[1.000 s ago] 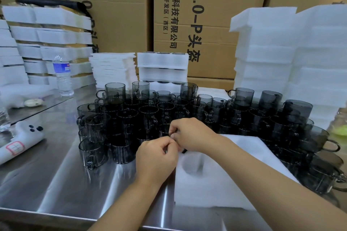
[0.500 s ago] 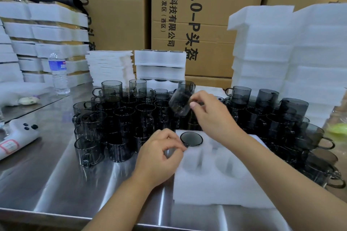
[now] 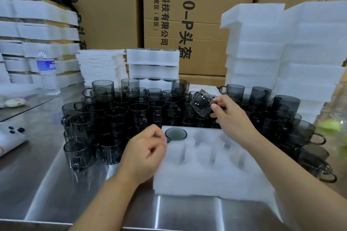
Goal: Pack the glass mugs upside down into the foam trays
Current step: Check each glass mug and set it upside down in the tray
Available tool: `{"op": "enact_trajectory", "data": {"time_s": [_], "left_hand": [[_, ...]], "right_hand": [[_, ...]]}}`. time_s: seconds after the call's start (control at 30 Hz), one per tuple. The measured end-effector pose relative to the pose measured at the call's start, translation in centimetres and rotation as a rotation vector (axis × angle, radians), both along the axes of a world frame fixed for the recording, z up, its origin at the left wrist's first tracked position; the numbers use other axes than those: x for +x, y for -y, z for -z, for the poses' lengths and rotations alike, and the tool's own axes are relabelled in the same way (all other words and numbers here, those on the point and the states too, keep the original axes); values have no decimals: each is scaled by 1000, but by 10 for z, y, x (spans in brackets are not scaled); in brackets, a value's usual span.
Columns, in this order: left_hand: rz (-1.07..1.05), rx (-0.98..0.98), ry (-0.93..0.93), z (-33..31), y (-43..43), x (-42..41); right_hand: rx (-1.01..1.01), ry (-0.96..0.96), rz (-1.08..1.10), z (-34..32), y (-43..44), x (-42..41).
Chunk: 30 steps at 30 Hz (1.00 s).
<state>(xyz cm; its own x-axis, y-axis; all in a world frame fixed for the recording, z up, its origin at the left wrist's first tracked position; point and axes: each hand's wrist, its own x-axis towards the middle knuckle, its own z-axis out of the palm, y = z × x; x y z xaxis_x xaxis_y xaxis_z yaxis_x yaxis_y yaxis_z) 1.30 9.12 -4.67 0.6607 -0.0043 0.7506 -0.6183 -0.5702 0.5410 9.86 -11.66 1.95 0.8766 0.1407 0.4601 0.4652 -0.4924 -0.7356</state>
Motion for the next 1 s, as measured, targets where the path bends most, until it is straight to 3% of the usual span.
{"op": "enact_trajectory", "data": {"time_s": [0.13, 0.5, 0.7, 0.77, 0.87, 1.0], "left_hand": [[-137, -3, 13, -1, -9, 7], [-160, -99, -95, -2, -19, 15], [-171, -176, -92, -41, -21, 9], [-146, -265, -183, -58, -12, 14], [67, -466, -429, -78, 10, 33], [175, -470, -666, -80, 27, 65]], "right_hand": [[25, 0, -18, 5, -10, 6], [145, -95, -1, 18, -10, 12], [242, -154, -107, 6, -9, 13], [245, -147, -133, 4, -11, 14], [238, -121, -188, 4, -19, 12], [180, 0, -253, 11, -25, 9]]}}
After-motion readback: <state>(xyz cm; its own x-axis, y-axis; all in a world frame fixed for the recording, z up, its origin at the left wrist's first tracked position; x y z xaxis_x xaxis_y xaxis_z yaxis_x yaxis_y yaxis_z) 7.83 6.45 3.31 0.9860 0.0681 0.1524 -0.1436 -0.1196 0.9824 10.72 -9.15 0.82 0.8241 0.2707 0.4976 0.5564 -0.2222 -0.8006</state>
